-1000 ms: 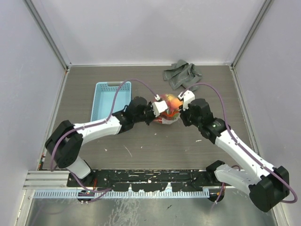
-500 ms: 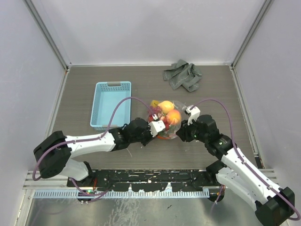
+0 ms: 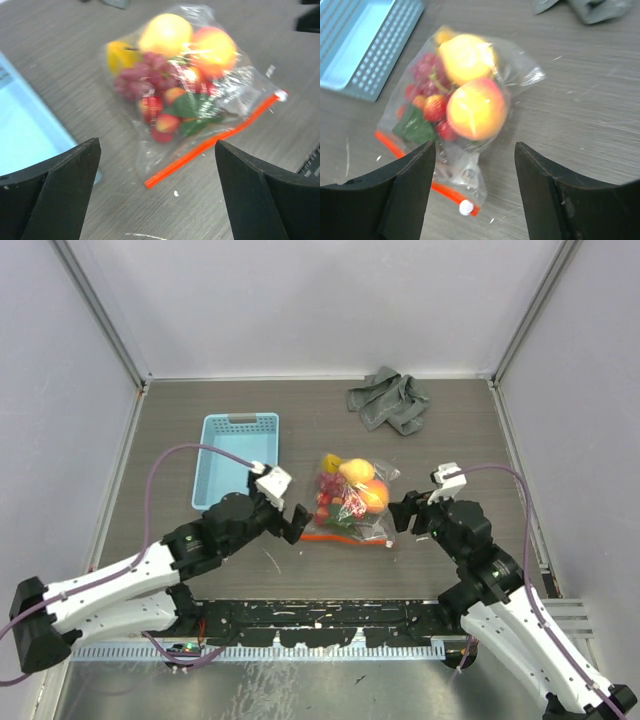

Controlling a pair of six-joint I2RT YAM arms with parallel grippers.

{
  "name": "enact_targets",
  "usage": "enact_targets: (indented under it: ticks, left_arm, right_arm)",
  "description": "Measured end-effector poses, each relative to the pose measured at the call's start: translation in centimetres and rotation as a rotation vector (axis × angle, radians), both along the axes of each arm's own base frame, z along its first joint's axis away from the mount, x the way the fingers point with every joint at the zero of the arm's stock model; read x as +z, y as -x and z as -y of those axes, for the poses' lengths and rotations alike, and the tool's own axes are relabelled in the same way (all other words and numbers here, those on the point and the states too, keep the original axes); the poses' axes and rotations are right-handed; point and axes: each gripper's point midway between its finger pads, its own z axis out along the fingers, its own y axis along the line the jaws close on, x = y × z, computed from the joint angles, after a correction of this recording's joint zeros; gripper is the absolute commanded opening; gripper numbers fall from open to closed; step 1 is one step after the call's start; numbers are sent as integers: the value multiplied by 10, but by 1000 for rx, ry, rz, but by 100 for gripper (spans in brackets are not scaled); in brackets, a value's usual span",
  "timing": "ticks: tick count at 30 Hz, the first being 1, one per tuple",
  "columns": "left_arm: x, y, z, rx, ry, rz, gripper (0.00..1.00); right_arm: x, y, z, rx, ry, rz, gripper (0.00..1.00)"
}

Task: Place the food in the zip-top bag and seal the zipper
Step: Reset both arms

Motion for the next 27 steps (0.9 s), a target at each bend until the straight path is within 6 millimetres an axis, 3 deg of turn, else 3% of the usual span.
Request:
enact_targets:
  ticks: [3, 5, 6, 7, 10, 14, 22, 27]
  left_arm:
    - [14, -10, -34, 162, 57, 1, 98]
    - [19, -13, -59, 261, 87, 8, 98]
    - [21, -14, -70, 306, 99, 13, 98]
    - [21, -14, -82, 352, 116, 19, 98]
    - [20, -9, -116, 465, 172, 44, 98]
    - [13, -2, -151, 570, 265, 83, 98]
    - [12, 6, -183, 662, 425, 125, 98]
    - [14, 8, -192, 690, 491, 136, 98]
  right_arm:
    - [12, -6, 22, -127, -5, 56, 74]
    - [18, -10, 36, -214, -12, 86, 82]
    - [20, -10, 41, -244, -17, 96, 95]
    - [23, -11, 49, -290, -26, 112, 99]
    - [20, -12, 70, -410, -53, 154, 100]
    - [4, -12, 84, -491, -59, 162, 100]
    - [-23, -11, 117, -740, -136, 151, 100]
    - [-14, -9, 120, -770, -220, 179, 100]
